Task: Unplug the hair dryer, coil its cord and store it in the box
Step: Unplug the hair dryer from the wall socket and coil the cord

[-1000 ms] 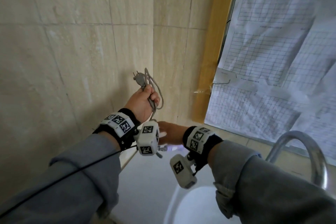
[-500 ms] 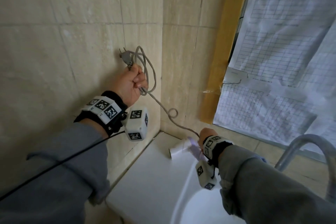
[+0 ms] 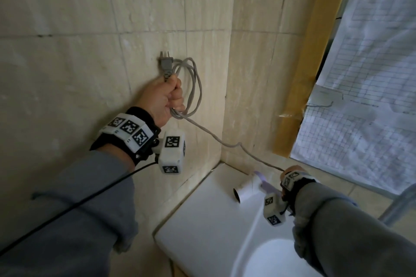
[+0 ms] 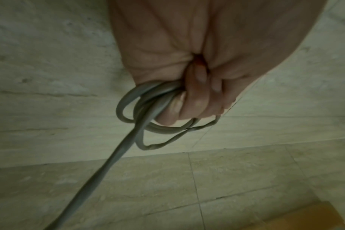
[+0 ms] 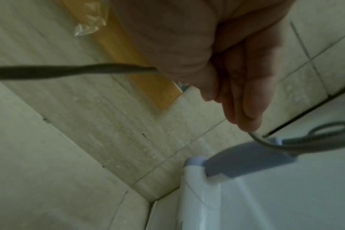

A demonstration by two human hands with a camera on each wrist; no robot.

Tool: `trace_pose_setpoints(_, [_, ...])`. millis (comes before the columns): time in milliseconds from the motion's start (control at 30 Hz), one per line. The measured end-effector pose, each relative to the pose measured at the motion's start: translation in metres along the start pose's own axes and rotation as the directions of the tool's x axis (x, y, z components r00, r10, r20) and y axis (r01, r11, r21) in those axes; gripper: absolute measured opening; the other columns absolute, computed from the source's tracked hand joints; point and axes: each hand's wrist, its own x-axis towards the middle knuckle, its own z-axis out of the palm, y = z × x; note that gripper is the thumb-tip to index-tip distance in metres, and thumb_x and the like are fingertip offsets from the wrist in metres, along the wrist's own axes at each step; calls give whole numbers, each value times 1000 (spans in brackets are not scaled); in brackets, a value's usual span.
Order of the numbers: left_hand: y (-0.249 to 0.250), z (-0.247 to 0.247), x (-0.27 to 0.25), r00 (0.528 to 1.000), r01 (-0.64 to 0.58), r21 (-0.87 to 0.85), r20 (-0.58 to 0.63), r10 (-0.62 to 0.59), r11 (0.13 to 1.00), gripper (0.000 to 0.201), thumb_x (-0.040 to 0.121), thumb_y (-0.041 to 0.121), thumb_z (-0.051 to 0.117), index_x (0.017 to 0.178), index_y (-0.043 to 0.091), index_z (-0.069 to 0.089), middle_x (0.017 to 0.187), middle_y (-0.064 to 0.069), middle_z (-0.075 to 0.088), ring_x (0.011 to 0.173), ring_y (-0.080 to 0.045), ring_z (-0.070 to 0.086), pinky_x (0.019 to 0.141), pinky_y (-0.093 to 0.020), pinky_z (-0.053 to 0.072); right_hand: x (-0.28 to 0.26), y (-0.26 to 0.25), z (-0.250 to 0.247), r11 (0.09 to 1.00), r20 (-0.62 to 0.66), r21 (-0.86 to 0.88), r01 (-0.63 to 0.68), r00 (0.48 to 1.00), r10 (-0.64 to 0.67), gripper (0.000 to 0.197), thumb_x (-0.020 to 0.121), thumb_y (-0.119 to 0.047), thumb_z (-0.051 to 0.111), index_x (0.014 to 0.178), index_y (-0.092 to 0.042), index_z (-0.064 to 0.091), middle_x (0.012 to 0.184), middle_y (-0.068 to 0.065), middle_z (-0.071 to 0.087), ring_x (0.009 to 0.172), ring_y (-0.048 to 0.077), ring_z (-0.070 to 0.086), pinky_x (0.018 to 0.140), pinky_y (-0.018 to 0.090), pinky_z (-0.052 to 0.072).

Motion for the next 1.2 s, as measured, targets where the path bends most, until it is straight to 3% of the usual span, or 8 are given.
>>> trace_pose_setpoints(133, [-3, 8, -2, 1000, -8, 39, 7, 8, 999, 36, 101, 24, 28, 68, 16, 39, 36, 11, 31, 30, -2, 24, 40, -15, 28, 9, -24, 3, 941, -4, 327, 92, 995, -96, 7, 91, -16, 56, 96, -11, 54, 82, 6, 55, 69, 19, 56, 60, 22, 54])
trace_pose_setpoints(233, [-8, 14, -3, 999, 7, 60, 43, -10, 998, 37, 101, 25, 27, 68, 16, 39, 37, 12, 32, 31, -2, 25, 41, -16, 30, 10, -53, -5, 809, 40, 558, 185, 968, -249, 35, 84, 3, 60, 114, -14, 61, 83, 7, 61, 67, 17, 61, 56, 22, 52])
trace_pose_setpoints(367, [-16, 22, -2, 996, 40, 46, 78, -44, 998, 37, 102, 25, 27, 67, 16, 38, 37, 12, 31, 31, -3, 26, 39, -15, 32, -10, -85, -25, 683, -74, 615, 396, 890, -449, 53, 85, 4, 51, 131, -22, 56, 131, 6, 52, 120, 23, 51, 87, 23, 38])
trace_pose_setpoints(500, [-22, 27, -2, 989, 54, 46, 133, -60, 997, 36, 101, 24, 28, 68, 15, 39, 39, 12, 32, 32, -3, 27, 39, -16, 30, -10, -107, -22, 695, -125, 543, 472, 863, -489, 57, 79, -24, 70, 131, -32, 49, 125, 6, 47, 116, 22, 45, 101, 36, 42])
trace_pose_setpoints(633, [-23, 30, -3, 981, 83, 18, 173, -85, 996, 35, 101, 24, 28, 70, 14, 41, 38, 12, 32, 32, -2, 26, 40, -15, 29, -8, -117, -16, 606, -395, 613, 507, 861, -320, 58, 69, -28, 79, 114, -25, 42, 114, -1, 42, 110, 20, 38, 84, 30, 36])
trace_pose_setpoints(867, [-20, 31, -2, 966, 116, -59, 239, -99, 992, 36, 101, 27, 25, 69, 16, 39, 36, 12, 32, 29, 0, 27, 40, -14, 29, 2, -124, -2, 574, -342, 340, 745, 667, -662, 48, 74, -16, 75, 120, -27, 64, 141, 1, 48, 132, 22, 40, 111, 43, 32])
trace_pose_setpoints(1067, [-24, 22, -5, 951, 182, 32, 249, -184, 983, 36, 100, 28, 27, 69, 16, 41, 37, 12, 32, 29, 0, 26, 39, -14, 32, 10, -109, -13, 850, -360, 163, 502, 832, -422, 22, 96, -19, 43, 93, -18, 65, 96, 2, 64, 94, 28, 62, 68, 28, 45])
trace_pose_setpoints(1200, [-29, 19, -7, 949, 205, 93, 226, -221, 974, 35, 100, 27, 29, 70, 16, 41, 38, 12, 31, 30, -1, 25, 40, -14, 29, 6, -97, -28, 900, -298, 275, 337, 920, -253, 43, 99, -40, 37, 98, -6, 63, 88, 9, 61, 78, 24, 57, 68, 30, 43])
